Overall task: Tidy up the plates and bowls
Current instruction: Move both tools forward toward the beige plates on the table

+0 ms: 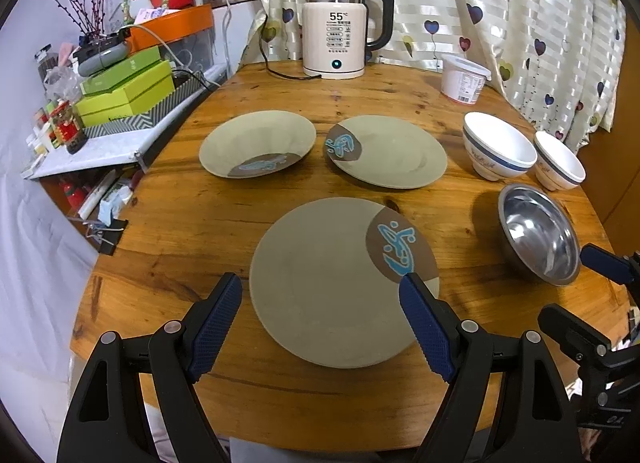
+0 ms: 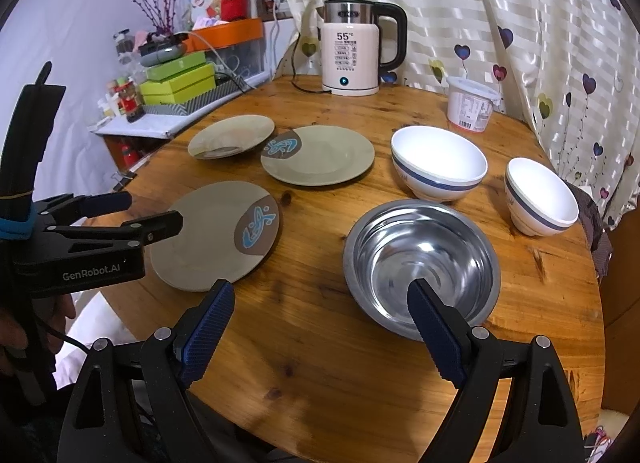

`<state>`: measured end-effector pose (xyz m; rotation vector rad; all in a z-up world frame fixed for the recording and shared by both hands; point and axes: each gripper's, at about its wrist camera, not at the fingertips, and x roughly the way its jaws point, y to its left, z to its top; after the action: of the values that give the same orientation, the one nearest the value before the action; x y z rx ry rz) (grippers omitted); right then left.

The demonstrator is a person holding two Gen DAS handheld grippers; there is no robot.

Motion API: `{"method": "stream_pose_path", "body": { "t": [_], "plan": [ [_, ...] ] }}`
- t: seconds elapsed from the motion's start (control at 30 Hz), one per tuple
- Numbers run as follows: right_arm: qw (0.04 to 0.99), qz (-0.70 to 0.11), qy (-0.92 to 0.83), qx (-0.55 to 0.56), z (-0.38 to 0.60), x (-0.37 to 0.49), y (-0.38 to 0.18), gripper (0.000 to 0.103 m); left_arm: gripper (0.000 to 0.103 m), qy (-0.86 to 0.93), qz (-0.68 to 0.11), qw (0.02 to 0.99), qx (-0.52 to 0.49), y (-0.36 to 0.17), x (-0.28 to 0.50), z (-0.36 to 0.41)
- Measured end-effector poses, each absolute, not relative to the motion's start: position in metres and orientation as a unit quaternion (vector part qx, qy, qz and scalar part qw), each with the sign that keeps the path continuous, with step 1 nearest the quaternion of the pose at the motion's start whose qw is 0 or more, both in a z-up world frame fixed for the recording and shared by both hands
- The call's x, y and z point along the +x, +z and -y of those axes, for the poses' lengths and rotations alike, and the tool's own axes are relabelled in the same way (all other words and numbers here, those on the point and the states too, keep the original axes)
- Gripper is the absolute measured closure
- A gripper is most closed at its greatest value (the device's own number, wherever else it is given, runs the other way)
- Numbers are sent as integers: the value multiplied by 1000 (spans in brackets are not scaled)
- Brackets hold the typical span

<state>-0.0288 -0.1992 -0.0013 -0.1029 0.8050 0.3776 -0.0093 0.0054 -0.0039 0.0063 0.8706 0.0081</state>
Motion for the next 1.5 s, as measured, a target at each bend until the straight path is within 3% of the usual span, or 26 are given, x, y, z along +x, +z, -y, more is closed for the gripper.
{"method": "stream_pose_path", "body": {
  "t": [1.5],
  "plan": [
    [899,-387,198,-51,194,-31,2,14,22,-26,-439,898,-28,-8,-8,-19]
  ]
}}
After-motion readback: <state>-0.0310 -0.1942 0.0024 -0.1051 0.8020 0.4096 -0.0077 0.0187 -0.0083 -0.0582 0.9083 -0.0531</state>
